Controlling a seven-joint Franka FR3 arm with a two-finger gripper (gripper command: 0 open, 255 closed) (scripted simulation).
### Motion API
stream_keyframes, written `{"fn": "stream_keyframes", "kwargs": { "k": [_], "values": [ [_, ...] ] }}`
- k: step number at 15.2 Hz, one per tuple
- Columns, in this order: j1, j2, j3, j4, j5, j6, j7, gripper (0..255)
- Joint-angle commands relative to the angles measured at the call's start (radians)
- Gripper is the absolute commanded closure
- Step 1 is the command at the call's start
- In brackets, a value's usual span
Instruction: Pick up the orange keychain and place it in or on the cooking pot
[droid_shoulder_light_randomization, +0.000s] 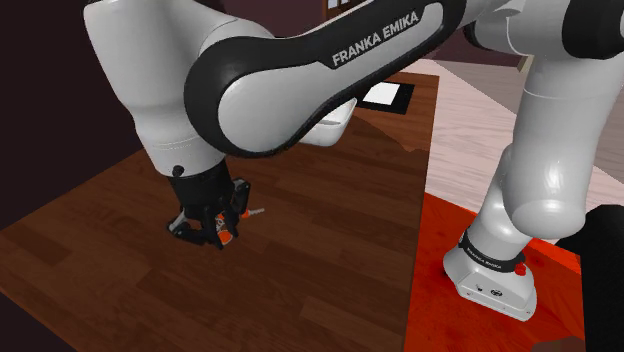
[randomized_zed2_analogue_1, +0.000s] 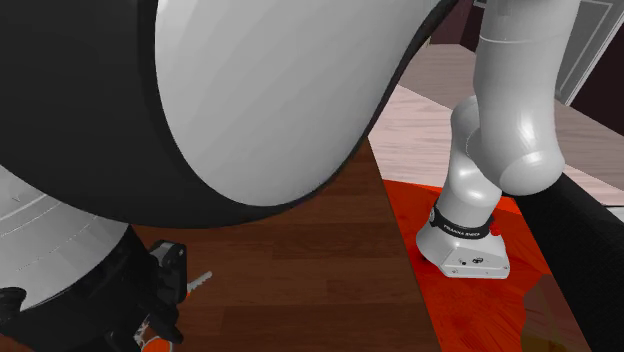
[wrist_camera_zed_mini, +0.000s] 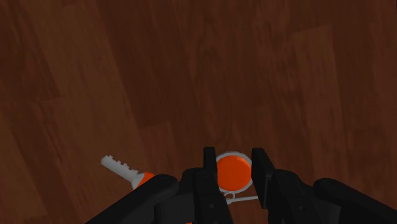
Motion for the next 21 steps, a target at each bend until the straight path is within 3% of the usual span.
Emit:
{"fn": "stream_keyframes", "kwargs": {
  "k": [1,12,21],
  "values": [
    [-0.001,-0.007,0.002,0.017,0.005,-0.023,-0.003,255],
    [0.007,-0.013,0.007,0.151,0.013,-0.16,-0.01,255],
    [-0.165,-0.208,-0.08,-0.041,0.139,-0.116,-0.278,255]
  ]
}}
